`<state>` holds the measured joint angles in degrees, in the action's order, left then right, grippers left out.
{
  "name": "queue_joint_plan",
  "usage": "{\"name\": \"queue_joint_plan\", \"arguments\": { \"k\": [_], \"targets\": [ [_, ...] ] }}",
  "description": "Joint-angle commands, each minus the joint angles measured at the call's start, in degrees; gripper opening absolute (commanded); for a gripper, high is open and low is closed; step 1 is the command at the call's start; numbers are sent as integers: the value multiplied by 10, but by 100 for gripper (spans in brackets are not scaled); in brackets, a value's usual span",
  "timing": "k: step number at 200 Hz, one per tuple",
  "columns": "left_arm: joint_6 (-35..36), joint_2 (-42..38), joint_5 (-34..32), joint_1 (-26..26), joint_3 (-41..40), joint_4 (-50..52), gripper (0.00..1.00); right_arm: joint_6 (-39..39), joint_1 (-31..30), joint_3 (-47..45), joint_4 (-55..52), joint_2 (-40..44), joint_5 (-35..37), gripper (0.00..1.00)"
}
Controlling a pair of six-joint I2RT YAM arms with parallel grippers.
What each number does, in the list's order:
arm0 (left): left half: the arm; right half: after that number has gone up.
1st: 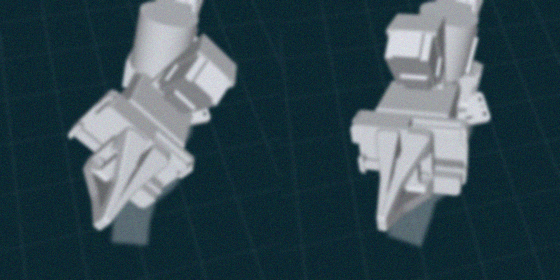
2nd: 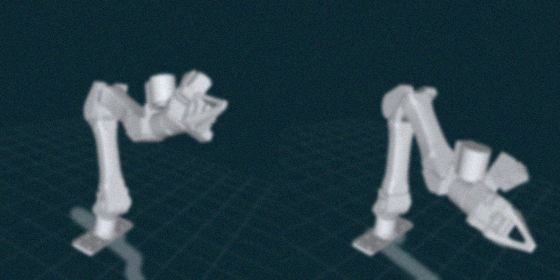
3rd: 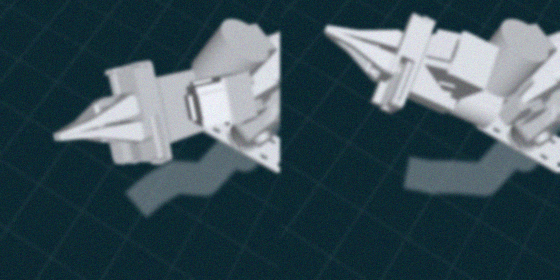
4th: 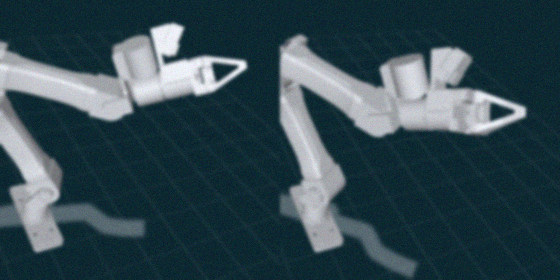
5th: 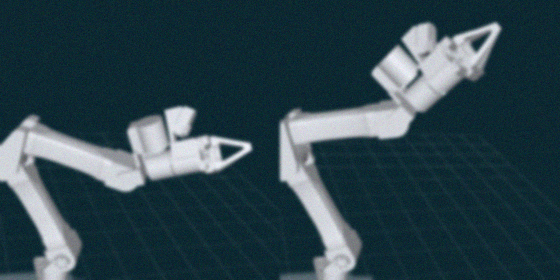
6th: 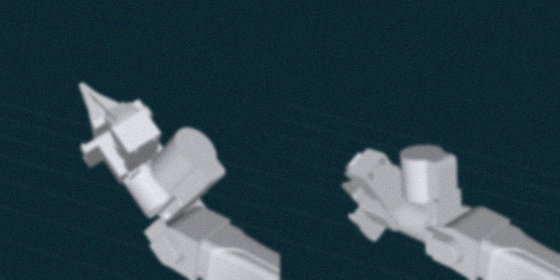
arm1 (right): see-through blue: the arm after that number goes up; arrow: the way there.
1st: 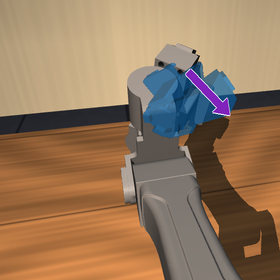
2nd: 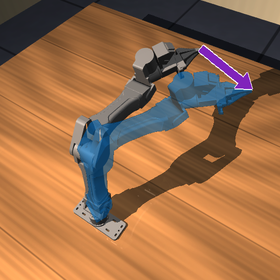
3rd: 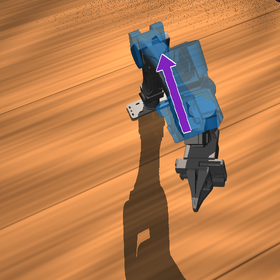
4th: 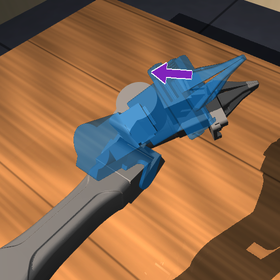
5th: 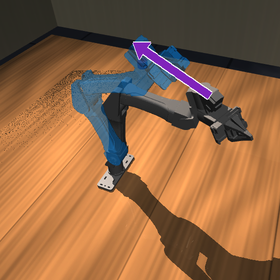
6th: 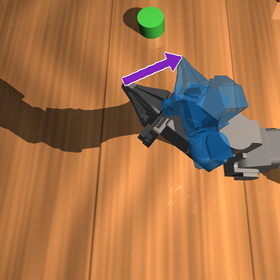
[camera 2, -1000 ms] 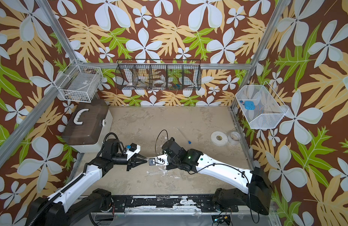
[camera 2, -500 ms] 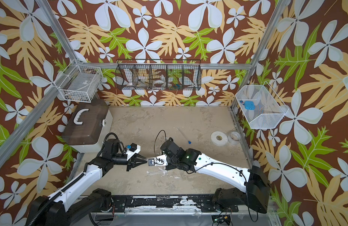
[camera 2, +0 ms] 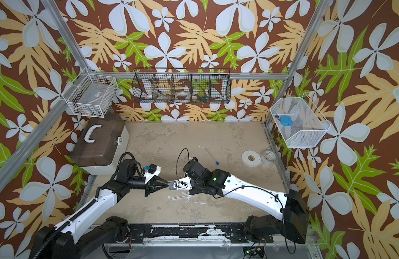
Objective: Insert stoppers into test tubes
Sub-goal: Insert the stopper into the test tube.
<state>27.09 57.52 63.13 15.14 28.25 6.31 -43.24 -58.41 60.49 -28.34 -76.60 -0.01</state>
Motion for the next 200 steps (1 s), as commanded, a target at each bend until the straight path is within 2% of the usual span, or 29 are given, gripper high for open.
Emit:
{"name": "queue_joint_plan", "arguments": {
  "k": [1, 77, 150, 183, 200],
  "targets": [
    [-28, -2, 37, 1, -2, -49, 0, 4, -5, -5, 74, 7, -62, 6],
    [-33, -1, 42, 2, -5, -56, 0, 4, -5, 2, 95, 6, -82, 5],
    [-22, 1, 29, 3, -5, -50, 0, -15, -32, 44, 59, -43, -44, 5],
    [-21, 1, 28, 3, -6, -49, 0, -12, -37, 55, 60, -52, -49, 5],
    [-21, 0, 27, 4, -6, -49, 0, -12, -37, 56, 61, -51, -46, 9]
  ]
}}
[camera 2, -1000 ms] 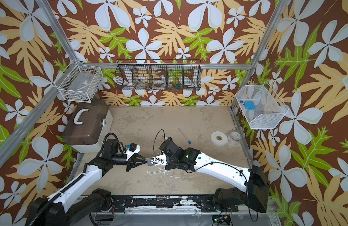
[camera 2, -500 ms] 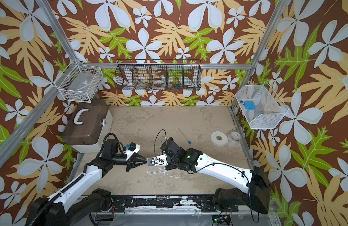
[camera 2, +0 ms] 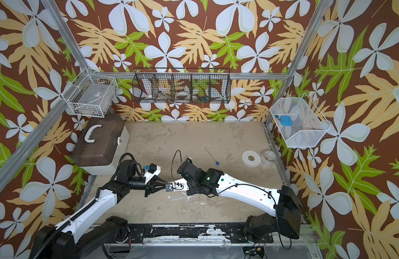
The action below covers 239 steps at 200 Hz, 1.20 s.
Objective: Insert stoppers into test tubes
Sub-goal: Insert the stopper into the test tube.
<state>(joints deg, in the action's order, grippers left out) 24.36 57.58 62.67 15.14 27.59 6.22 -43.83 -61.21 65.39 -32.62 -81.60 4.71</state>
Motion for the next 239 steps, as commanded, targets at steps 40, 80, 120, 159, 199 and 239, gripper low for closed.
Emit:
{"name": "queue_joint_plan", "arguments": {
  "k": [40, 80, 120, 159, 199, 239],
  "targets": [
    [-3, -8, 29, 2, 1, -48, 0, 10, -2, -24, 96, 26, -72, 42],
    [-67, -27, 54, -29, -5, -86, 0, 80, 34, -71, 94, 105, -110, 60],
    [-128, -34, 62, -45, -5, -127, 0, 188, 100, -119, 134, 204, -194, 68],
    [-248, -36, 61, -62, -4, -220, 0, 312, 166, -156, 214, 258, -311, 67],
    [-363, -34, 79, -63, -17, -324, 0, 452, 204, -163, 282, 248, -412, 62],
    [-410, -37, 94, -63, -29, -379, 0, 493, 269, -138, 271, 190, -527, 50]
  ]
}}
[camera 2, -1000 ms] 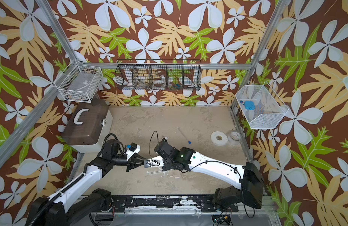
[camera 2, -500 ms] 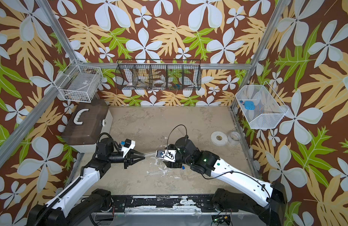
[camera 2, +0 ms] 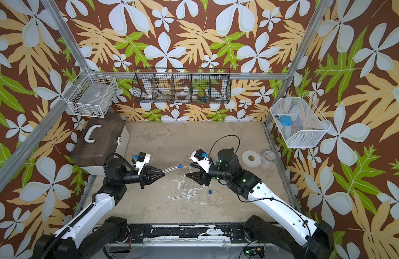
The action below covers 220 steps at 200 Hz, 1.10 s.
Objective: Insert stoppers into test tubes
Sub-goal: Insert the stopper into the test tube.
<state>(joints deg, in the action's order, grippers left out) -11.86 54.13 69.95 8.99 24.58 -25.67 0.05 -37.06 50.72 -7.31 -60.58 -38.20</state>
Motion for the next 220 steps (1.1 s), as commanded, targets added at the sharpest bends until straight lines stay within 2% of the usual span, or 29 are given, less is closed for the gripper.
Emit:
{"name": "queue_joint_plan", "arguments": {
  "k": [1, 63, 101, 147, 220],
  "targets": [
    [-48, -2, 21, -1, 1, -61, 0, 56, 30, 9, 19, -21, -100, 50],
    [-52, -6, 22, -1, -15, -85, 0, 174, 44, 32, 71, -63, -164, 45],
    [-56, -5, 26, -1, -17, -90, 0, 238, 44, 24, 98, -72, -157, 40],
    [-58, -9, 26, -1, -20, -93, 0, 274, 38, 17, 122, -95, -166, 36],
    [-46, -7, 23, 0, -26, -94, 0, 257, 17, 38, 105, -114, -159, 33]
  ]
}}
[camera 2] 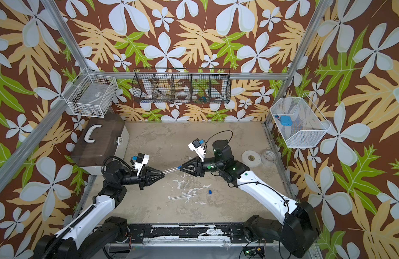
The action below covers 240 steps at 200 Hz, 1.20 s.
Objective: Insert stoppers into test tubes
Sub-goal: Insert the stopper into the test tube.
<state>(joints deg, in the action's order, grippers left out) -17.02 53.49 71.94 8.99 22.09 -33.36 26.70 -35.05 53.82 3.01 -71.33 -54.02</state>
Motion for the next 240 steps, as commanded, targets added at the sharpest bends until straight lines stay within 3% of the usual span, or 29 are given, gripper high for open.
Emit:
{"name": "queue_joint_plan", "arguments": {
  "k": [1, 128, 200, 240],
  "targets": [
    [5, -1, 4, 0, -1, -17, 0, -9, -3, 7, 2, -8, 0, 33],
    [5, 0, 1, -1, -1, -16, 0, -30, -27, 8, -18, -31, -1, 23],
    [-24, -2, 4, 0, -1, -43, 0, -9, -29, -2, 10, -38, -8, 12],
    [-26, -1, -6, 1, -4, -48, 0, -2, -33, -12, 19, -37, -7, 12]
  ]
}}
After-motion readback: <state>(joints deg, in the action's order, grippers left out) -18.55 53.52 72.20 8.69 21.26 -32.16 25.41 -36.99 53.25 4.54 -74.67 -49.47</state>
